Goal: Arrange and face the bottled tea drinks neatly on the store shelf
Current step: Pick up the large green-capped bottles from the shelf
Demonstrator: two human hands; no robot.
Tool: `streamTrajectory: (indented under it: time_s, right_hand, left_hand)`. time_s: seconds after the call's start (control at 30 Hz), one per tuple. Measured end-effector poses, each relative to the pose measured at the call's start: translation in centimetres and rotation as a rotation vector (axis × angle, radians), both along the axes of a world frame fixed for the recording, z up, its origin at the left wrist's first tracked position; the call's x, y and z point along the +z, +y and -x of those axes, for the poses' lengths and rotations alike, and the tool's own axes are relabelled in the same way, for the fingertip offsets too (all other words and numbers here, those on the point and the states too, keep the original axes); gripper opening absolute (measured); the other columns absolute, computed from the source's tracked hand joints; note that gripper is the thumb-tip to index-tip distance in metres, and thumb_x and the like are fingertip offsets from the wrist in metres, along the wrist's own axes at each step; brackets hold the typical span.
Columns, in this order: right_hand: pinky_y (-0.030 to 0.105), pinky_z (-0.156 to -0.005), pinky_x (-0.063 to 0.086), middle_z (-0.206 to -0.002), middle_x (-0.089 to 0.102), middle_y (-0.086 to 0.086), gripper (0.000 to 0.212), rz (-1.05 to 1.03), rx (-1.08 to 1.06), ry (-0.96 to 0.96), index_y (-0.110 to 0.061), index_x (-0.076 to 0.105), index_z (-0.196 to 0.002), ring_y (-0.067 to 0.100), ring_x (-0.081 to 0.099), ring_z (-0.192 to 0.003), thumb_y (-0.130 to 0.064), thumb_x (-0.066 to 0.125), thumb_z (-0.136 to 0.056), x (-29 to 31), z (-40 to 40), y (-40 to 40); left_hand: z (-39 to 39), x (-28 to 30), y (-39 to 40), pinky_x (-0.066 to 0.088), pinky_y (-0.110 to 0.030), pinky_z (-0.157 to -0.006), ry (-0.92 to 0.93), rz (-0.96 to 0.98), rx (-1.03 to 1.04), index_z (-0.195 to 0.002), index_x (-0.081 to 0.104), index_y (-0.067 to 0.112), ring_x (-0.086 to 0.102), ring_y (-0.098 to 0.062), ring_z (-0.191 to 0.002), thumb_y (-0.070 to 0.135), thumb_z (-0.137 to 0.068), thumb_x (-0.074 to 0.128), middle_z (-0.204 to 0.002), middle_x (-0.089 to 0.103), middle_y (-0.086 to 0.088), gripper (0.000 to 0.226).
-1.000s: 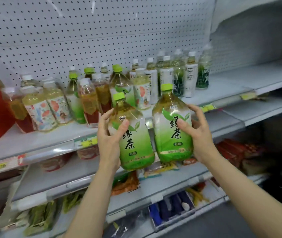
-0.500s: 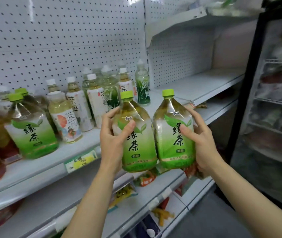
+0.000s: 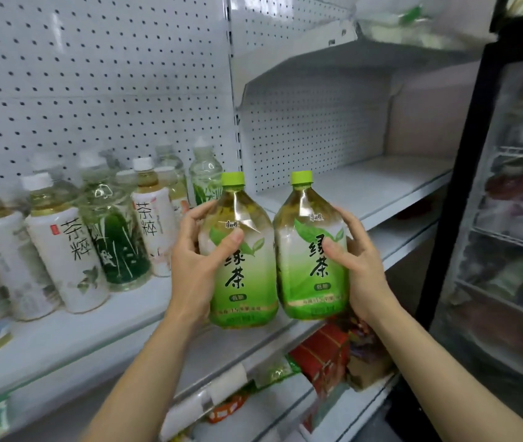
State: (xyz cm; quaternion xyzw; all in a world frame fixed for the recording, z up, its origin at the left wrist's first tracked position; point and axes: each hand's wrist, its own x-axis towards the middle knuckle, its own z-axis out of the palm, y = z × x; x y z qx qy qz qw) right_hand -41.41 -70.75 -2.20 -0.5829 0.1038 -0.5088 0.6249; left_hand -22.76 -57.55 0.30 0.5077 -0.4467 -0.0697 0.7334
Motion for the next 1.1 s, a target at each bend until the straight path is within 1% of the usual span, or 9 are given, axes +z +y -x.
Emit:
streamTrajectory:
  time_s: [0.17,0.27,0.4,0.57,0.67,0.8,0.93,1.03,1.1]
  right_hand:
    - [0.041,-0.080,0.058,-0.115,0.070,0.010,0.061,0.016,0.106,0.011,-0.017,0.052,-0.136,0.028,0.068,-0.099,-0.007,0.071,-0.079,1.3,-1.1,-9.3]
    - [0.038,-0.076,0.059,-0.112,0.071,0.006,0.059,0.013,0.174,0.013,-0.021,0.053,-0.134,0.025,0.069,-0.096,-0.008,0.068,-0.078,2.4,-2.1,-14.4]
    - [0.040,-0.079,0.058,-0.115,0.070,0.009,0.063,0.025,0.228,0.016,-0.019,0.052,-0.136,0.028,0.068,-0.097,-0.010,0.070,-0.076,3.0,-4.3,-19.7]
    - [0.047,-0.088,0.056,-0.129,0.064,0.015,0.066,0.010,0.294,0.008,-0.021,0.052,-0.138,0.033,0.065,-0.106,-0.008,0.071,-0.076,2.0,-6.4,-24.2]
    - [0.046,-0.087,0.058,-0.131,0.063,0.012,0.071,0.008,0.335,0.017,-0.022,0.050,-0.141,0.034,0.064,-0.109,-0.005,0.075,-0.077,1.2,-7.0,-25.7]
    - [0.052,-0.097,0.051,-0.141,0.056,0.005,0.078,0.041,0.340,0.008,-0.029,0.054,-0.138,0.036,0.055,-0.126,-0.029,0.087,-0.067,1.4,-7.6,-27.4]
    - [0.048,-0.091,0.056,-0.144,0.053,0.005,0.072,0.039,0.404,0.016,-0.028,0.048,-0.142,0.036,0.057,-0.123,-0.008,0.075,-0.077,1.1,-9.0,-28.6]
    - [0.047,-0.094,0.055,-0.135,0.060,-0.010,0.081,0.117,0.429,0.086,-0.029,0.041,-0.145,0.032,0.058,-0.124,-0.004,0.073,-0.075,0.5,-9.4,-29.2]
    - [0.041,-0.097,0.053,-0.135,0.058,-0.019,0.098,0.263,0.421,0.207,-0.034,0.035,-0.149,0.022,0.058,-0.125,-0.004,0.082,-0.067,0.7,-9.1,-30.0]
  left_hand:
    - [0.2,1.2,-7.4,0.047,-0.053,-0.103,-0.024,0.034,0.134,-0.125,0.060,0.034,0.054,-0.013,-0.127,0.043,-0.068,0.080,-0.127,0.059,0.026,0.061]
    - [0.4,1.8,-11.0,0.044,-0.050,-0.108,-0.059,0.034,0.243,-0.129,0.057,0.030,0.051,-0.008,-0.129,0.042,-0.071,0.079,-0.132,0.057,0.022,0.064]
    - [-0.2,2.0,-14.6,0.047,-0.052,-0.104,-0.048,0.052,0.301,-0.130,0.056,0.030,0.055,-0.013,-0.126,0.041,-0.071,0.080,-0.130,0.058,0.022,0.065]
    - [-1.0,2.0,-18.6,0.043,-0.021,-0.103,-0.110,0.056,0.381,-0.132,0.053,0.017,0.054,0.001,-0.119,0.027,-0.077,0.078,-0.130,0.058,0.011,0.061]
    - [-1.6,1.0,-20.6,0.042,-0.014,-0.098,-0.115,0.034,0.376,-0.131,0.052,0.013,0.054,0.001,-0.117,0.024,-0.078,0.077,-0.128,0.058,0.007,0.060]
    - [-2.1,-0.3,-22.4,0.043,-0.027,-0.104,-0.107,0.016,0.405,-0.133,0.048,0.016,0.054,-0.002,-0.118,0.026,-0.080,0.074,-0.126,0.055,0.012,0.060]
    - [-2.6,-0.2,-22.7,0.040,-0.043,-0.111,-0.144,-0.112,0.389,-0.139,0.041,0.024,0.050,-0.001,-0.124,0.035,-0.083,0.071,-0.130,0.050,0.020,0.065]
    - [-2.9,-0.9,-20.9,0.033,-0.042,-0.117,-0.222,-0.282,0.365,-0.150,0.028,0.036,0.041,-0.002,-0.133,0.040,-0.073,0.081,-0.144,0.039,0.015,0.093]
    - [-2.9,-1.7,-19.9,0.032,-0.041,-0.118,-0.273,-0.419,0.427,-0.154,0.016,0.042,0.038,-0.009,-0.131,0.028,-0.065,0.091,-0.147,0.033,0.002,0.117]
